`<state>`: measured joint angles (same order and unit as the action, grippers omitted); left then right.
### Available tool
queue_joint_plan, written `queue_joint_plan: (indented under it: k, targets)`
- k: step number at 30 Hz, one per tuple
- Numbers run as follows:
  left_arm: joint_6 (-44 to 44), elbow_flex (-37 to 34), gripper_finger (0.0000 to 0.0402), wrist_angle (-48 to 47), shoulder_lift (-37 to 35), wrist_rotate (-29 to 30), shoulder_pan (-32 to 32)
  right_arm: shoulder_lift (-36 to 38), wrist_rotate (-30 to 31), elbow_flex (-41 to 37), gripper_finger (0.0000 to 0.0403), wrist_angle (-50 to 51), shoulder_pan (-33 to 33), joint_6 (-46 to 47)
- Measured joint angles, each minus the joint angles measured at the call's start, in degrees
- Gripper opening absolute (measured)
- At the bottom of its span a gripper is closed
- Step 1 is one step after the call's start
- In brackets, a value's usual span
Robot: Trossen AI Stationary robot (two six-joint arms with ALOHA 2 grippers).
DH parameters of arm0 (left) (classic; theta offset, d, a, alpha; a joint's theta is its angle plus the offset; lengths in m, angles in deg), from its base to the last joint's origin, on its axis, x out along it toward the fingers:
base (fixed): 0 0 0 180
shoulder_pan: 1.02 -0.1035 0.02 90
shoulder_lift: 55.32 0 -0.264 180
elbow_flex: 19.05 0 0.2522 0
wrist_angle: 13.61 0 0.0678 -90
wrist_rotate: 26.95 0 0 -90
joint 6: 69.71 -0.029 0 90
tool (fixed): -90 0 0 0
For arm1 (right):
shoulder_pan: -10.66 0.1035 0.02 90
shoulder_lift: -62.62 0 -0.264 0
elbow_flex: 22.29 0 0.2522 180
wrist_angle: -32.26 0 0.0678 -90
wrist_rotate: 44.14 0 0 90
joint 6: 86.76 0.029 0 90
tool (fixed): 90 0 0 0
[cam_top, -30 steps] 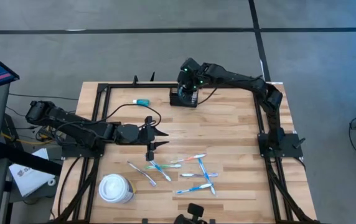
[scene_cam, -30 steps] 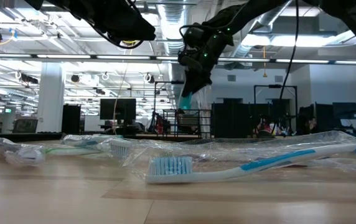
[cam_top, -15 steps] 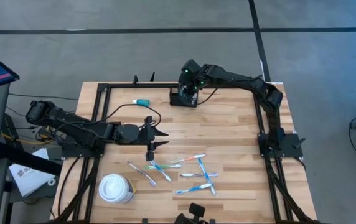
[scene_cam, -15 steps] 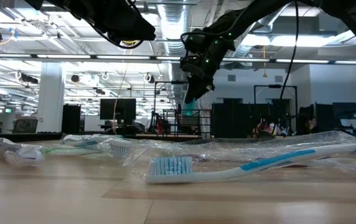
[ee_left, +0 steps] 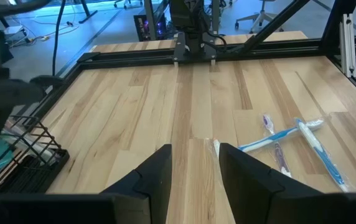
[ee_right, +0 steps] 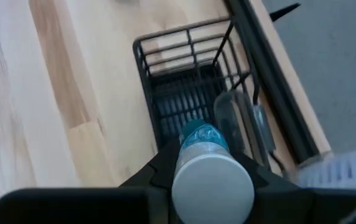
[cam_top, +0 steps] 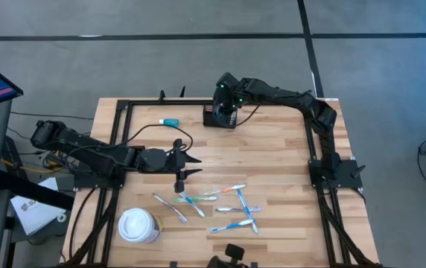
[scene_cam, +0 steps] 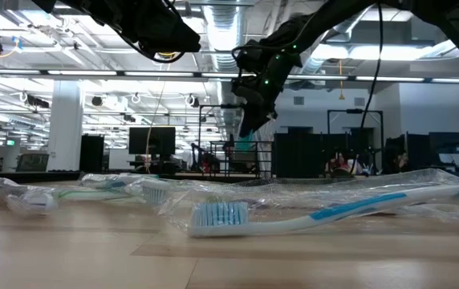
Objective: Pick & Place toothbrushing station
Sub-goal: Put the bottom blue mouthwash into the mesh organizer
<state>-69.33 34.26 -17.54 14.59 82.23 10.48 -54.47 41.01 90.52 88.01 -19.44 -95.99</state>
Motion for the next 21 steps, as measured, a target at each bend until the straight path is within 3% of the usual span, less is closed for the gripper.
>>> queue_joint_plan:
  k: [21]
  targets:
    - [0.1, 0.0, 0.0126, 0.0, 0.0, 0.0, 0.1, -2.7, -0.6, 0.2, 0.0071, -2.5, 1.3, 0.5]
